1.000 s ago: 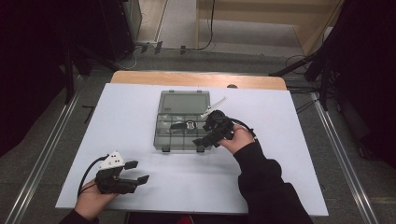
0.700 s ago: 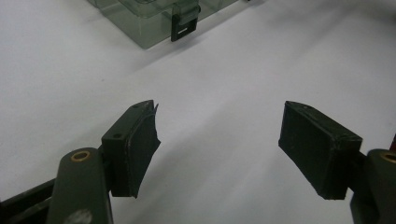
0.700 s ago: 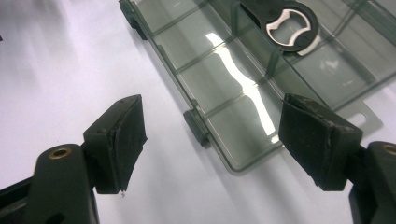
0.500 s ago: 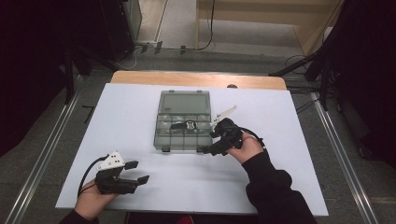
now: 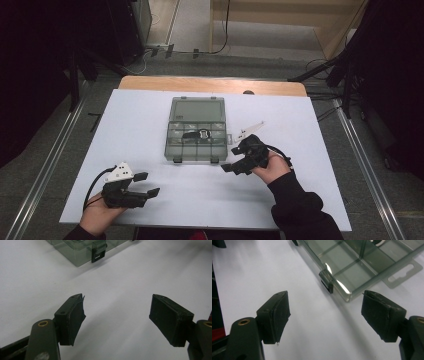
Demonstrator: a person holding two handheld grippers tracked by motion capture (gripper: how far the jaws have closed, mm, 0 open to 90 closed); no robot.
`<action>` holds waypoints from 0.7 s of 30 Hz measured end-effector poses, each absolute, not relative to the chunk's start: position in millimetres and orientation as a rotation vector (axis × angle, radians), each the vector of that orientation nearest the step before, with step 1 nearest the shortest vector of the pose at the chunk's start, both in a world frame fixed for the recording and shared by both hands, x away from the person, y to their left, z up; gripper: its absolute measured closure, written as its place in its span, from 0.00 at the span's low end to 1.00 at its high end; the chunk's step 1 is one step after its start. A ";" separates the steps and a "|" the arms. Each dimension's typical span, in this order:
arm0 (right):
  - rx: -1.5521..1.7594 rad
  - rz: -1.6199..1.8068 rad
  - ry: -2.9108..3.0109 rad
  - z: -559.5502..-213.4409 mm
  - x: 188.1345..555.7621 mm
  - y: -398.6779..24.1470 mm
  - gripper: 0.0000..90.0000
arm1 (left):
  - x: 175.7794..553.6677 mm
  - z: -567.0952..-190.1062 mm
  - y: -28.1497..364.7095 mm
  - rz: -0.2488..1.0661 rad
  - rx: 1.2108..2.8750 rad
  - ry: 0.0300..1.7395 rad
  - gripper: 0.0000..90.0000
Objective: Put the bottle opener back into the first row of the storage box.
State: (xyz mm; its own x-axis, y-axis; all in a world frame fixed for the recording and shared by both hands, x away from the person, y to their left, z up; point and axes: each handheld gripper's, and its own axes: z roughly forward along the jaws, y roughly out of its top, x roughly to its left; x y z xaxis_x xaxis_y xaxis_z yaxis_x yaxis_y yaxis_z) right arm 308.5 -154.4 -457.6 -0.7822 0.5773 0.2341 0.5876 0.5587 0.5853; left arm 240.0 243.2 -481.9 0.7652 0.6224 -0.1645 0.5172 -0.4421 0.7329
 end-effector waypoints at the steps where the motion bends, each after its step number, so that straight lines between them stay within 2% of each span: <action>1: -1.034 -1.053 -2.768 -459.8 304.2 -156.7 0.26 | 240.1 -482.0 243.2 0.164 2.136 0.848 0.30; 21: -1.104 -1.061 -2.746 -476.5 269.0 -196.3 0.26 | 240.3 -482.1 243.0 0.165 2.134 0.850 0.30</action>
